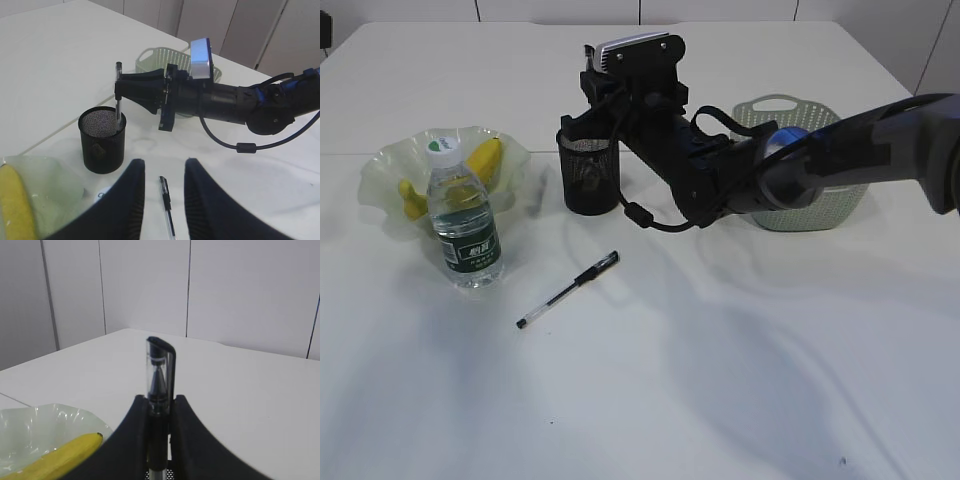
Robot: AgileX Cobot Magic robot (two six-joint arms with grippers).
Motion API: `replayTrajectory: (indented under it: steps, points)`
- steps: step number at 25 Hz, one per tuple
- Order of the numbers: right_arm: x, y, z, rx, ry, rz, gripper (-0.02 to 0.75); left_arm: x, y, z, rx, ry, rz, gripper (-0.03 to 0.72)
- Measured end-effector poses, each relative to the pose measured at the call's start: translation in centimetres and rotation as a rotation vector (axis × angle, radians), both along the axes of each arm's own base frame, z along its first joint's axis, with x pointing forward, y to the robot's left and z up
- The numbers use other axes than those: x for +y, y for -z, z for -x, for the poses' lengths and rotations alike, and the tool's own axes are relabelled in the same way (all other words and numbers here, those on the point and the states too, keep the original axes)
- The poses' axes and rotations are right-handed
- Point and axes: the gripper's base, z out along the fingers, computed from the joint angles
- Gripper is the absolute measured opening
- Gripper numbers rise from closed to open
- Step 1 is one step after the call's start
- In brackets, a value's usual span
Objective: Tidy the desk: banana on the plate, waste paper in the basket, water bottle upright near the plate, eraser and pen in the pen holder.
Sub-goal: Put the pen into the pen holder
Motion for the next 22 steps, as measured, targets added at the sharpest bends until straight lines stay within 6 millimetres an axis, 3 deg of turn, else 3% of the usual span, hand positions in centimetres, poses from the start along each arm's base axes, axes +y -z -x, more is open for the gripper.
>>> replayTrajectory:
  steps: [15,22]
  points:
    - [0.1,2.3,-0.2,0.037,0.0,0.022,0.124,0.0,0.0,0.0,0.0,0.0,0.0,0.181]
    - [0.1,2.3,-0.2,0.037,0.0,0.022,0.241,0.0,0.0,0.0,0.0,0.0,0.0,0.181]
